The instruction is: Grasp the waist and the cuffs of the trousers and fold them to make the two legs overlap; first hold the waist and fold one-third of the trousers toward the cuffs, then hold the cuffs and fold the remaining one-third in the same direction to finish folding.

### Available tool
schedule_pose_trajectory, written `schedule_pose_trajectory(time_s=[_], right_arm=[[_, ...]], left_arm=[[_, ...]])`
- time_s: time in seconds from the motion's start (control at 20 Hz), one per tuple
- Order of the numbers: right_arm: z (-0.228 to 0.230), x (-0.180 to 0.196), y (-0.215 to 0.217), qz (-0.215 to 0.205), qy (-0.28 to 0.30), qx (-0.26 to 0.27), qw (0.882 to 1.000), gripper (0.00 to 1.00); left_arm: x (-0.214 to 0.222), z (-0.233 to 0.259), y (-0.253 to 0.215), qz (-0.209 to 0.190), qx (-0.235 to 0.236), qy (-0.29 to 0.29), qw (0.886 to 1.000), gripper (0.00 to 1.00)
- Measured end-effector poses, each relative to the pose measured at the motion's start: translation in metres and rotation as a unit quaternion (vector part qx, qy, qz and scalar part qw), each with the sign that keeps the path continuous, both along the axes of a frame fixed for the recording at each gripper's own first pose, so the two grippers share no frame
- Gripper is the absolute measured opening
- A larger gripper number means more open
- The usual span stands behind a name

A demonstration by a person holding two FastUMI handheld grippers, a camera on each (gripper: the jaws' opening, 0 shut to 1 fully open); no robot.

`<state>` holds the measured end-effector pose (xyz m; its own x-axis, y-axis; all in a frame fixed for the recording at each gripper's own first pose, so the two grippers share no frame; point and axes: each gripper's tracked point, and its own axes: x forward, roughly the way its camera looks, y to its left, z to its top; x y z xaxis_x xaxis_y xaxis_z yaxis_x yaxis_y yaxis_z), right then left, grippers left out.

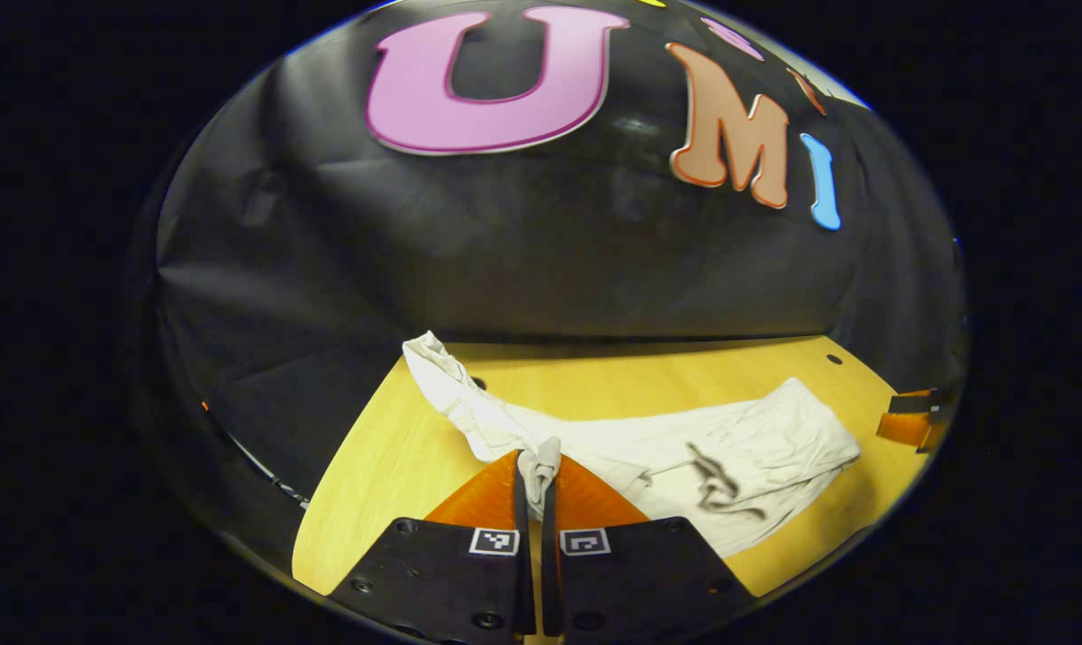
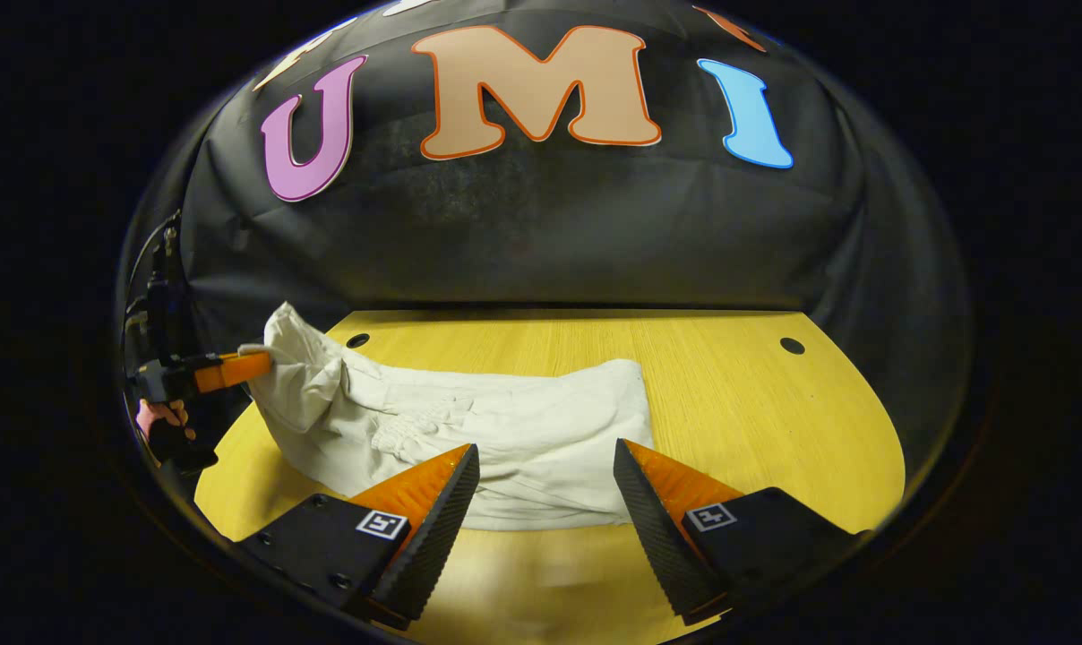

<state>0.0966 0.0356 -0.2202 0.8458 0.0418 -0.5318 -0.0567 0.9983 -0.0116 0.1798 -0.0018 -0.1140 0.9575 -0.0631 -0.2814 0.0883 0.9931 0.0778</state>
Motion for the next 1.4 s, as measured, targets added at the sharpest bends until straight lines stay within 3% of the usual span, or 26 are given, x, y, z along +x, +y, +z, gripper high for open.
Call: schedule_pose_trajectory(time_s=[0.15,0.2,0.55,0.6,0.75,0.9,1.0,1.15,1.2,1.4], right_arm=[[0.002,-0.013,-0.024,0.006,0.006,-0.002,1.000,0.93],[0.004,-0.017,-0.033,0.005,0.008,-0.006,1.000,0.97],[0.019,-0.036,-0.097,-0.009,0.007,-0.010,1.000,0.92],[0.020,-0.038,-0.105,-0.009,0.008,-0.013,1.000,0.97],[0.022,-0.045,-0.127,-0.011,0.012,-0.021,1.000,0.92],[0.021,-0.052,-0.139,-0.009,0.015,-0.019,1.000,0.93],[0.019,-0.055,-0.145,-0.009,0.018,-0.018,1.000,0.92],[0.017,-0.058,-0.147,-0.006,0.018,-0.014,1.000,0.97],[0.018,-0.058,-0.145,-0.004,0.016,-0.014,1.000,0.93],[0.025,-0.058,-0.132,0.005,0.006,-0.003,1.000,0.97]], left_arm=[[-0.003,0.017,-0.067,-0.030,0.000,-0.013,0.999,0.02],[-0.003,0.021,-0.088,-0.041,-0.004,-0.017,0.999,0.02],[-0.004,0.038,-0.238,-0.127,-0.015,-0.033,0.991,0.02],[-0.007,0.032,-0.255,-0.139,-0.015,-0.025,0.990,0.02],[-0.009,0.004,-0.303,-0.155,-0.009,-0.001,0.988,0.01],[-0.018,-0.039,-0.331,-0.171,-0.005,0.043,0.984,0.09],[-0.030,-0.062,-0.350,-0.187,-0.016,0.069,0.980,0.21],[-0.046,-0.069,-0.365,-0.197,-0.043,0.084,0.976,0.79],[-0.047,-0.068,-0.365,-0.195,-0.041,0.084,0.976,0.99],[-0.058,-0.045,-0.342,-0.179,-0.028,0.059,0.982,0.96]])
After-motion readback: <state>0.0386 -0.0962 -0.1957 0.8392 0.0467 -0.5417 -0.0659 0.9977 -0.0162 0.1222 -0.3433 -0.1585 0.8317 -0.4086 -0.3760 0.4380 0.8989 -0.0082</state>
